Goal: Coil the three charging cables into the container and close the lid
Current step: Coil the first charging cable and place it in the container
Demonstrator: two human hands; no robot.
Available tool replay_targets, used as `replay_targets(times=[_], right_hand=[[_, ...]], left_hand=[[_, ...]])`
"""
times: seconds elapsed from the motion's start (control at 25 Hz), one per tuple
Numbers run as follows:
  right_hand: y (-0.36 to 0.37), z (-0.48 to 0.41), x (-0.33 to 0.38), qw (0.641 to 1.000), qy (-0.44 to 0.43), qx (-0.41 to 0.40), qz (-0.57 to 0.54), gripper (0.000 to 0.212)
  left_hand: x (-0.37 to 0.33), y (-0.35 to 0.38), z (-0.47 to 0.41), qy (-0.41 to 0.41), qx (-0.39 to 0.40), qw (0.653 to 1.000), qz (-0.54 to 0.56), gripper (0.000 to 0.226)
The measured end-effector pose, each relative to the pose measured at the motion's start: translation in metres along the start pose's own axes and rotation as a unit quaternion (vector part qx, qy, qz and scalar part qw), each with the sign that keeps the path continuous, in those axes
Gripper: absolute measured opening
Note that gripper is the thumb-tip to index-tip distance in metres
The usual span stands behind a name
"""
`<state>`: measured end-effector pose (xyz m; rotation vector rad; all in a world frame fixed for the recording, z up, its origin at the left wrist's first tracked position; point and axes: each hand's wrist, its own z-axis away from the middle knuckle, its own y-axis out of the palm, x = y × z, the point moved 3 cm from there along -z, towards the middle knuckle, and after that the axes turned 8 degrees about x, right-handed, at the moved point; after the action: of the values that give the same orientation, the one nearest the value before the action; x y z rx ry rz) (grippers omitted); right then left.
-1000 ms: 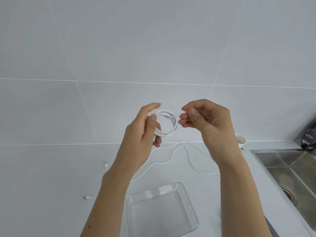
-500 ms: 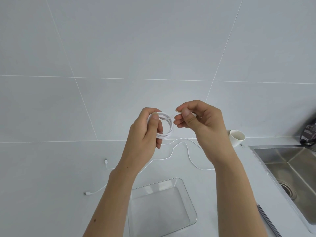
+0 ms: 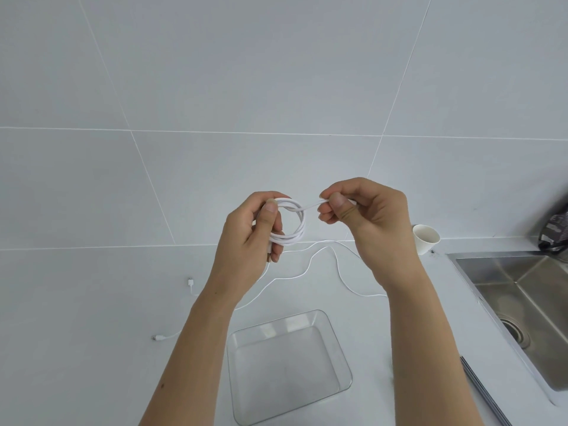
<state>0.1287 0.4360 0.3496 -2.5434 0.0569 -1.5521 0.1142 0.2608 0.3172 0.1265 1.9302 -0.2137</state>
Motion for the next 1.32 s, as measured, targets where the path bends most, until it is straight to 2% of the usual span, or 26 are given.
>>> replay_targets(times=[0.16, 0.36, 0.52, 0.68, 0.84, 1.08, 1.32], right_hand=[[0.008, 0.004, -0.017, 0.995, 0.035, -0.053, 0.076, 0.020], [0.014, 0.011, -0.033, 0.990, 0.057, -0.059, 0.117, 0.018], [0.010, 0.015, -0.042, 0.989, 0.108, -0.003, 0.096, 0.016], [0.011, 0.025, -0.058, 0.981, 0.172, 0.076, 0.044, 0.029], [0.019, 0.042, -0.079, 0.964, 0.245, 0.039, -0.091, 0.021], [0.037, 0.065, -0.113, 0.950, 0.292, 0.041, -0.099, 0.020], [0.056, 0.093, -0.151, 0.925, 0.342, 0.079, -0.147, 0.022]], left_hand=[[0.001, 0.010, 0.004, 0.012, -0.017, 0.999, 0.045, 0.028], [0.004, 0.015, 0.007, 0.030, -0.042, 0.999, 0.018, 0.023], [0.015, 0.012, 0.009, 0.020, -0.046, 0.999, -0.006, 0.022], [0.036, 0.013, 0.016, -0.007, -0.041, 0.999, -0.027, 0.022], [0.061, 0.015, 0.027, -0.039, -0.048, 0.996, -0.061, 0.022], [0.093, 0.023, 0.050, -0.085, -0.031, 0.995, -0.036, 0.017], [0.135, 0.034, 0.085, -0.196, -0.050, 0.979, 0.037, 0.019]])
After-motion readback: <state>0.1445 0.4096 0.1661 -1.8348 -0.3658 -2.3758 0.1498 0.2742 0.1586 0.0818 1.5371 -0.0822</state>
